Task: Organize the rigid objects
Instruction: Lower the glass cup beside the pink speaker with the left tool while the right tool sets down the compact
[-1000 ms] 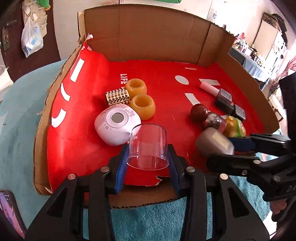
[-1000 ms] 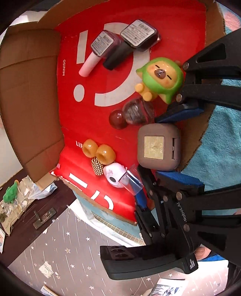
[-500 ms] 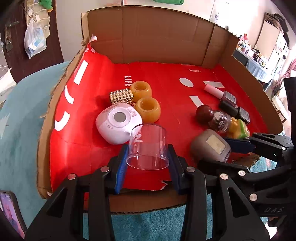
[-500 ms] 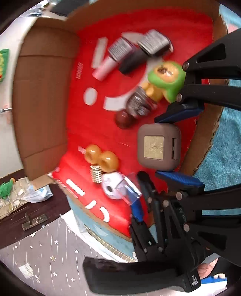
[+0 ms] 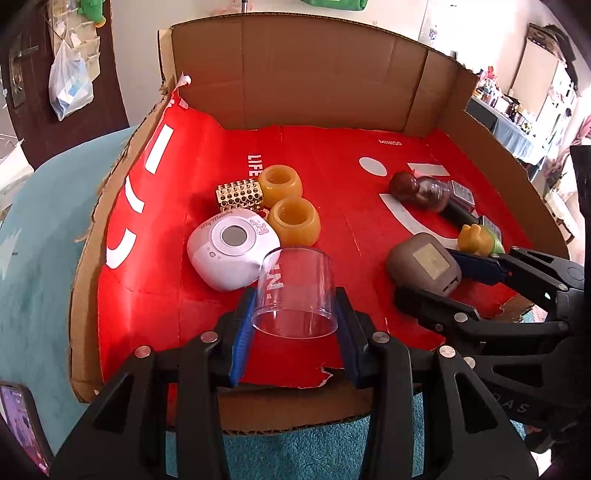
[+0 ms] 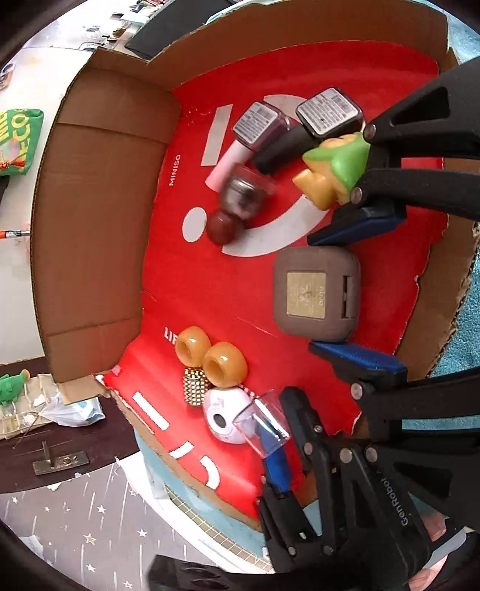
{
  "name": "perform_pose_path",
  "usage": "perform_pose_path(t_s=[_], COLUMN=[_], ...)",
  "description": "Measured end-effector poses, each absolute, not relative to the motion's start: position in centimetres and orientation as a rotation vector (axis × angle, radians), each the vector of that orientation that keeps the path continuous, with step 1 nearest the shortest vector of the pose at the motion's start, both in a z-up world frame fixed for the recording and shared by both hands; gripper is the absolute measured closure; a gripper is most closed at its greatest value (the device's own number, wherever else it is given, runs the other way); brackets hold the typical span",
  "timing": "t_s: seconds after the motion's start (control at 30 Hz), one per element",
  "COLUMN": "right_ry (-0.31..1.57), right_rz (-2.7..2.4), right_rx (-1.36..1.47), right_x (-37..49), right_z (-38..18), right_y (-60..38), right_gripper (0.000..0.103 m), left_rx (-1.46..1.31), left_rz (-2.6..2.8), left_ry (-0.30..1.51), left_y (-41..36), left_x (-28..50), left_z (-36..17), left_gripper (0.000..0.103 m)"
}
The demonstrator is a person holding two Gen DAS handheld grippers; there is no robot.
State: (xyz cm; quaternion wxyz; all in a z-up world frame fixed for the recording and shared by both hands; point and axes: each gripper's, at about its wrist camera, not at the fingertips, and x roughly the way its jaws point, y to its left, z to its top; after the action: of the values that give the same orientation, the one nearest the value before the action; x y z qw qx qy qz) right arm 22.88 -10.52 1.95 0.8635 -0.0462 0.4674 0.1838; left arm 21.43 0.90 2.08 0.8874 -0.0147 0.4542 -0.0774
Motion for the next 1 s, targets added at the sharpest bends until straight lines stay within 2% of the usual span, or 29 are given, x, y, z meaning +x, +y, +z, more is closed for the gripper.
perform_pose_path(t_s=[0.57,0.83,0.9,1.0], right_ry=[0.970,0.914,0.901,0.878], right_rz=[0.392,0.373,0.372,0.366], right_rx=[-0.038,-0.024,-0.015,-0.001], right_x=[22.6,21.1,20.6,19.8], right_z=[2.5,4.2,4.8,5.5], right_y=[-11.6,-12.4,-12.8,-13.4], right_gripper=[0.050,0.044,0.044,0.042], left_rx=[-0.016,-0.044,-0.039,-0.026], left_rz=[-0.131,-0.123,-0.113,-0.092], left_ry=[0.898,0.854,0.834,0.800], left_y=[1.1,1.5,1.3,1.2], left_x=[20.6,19.2,18.7,17.7], left_z=[3.1,4.5,5.0,5.9], left_gripper=[0.064,0.043,0.033,0.028])
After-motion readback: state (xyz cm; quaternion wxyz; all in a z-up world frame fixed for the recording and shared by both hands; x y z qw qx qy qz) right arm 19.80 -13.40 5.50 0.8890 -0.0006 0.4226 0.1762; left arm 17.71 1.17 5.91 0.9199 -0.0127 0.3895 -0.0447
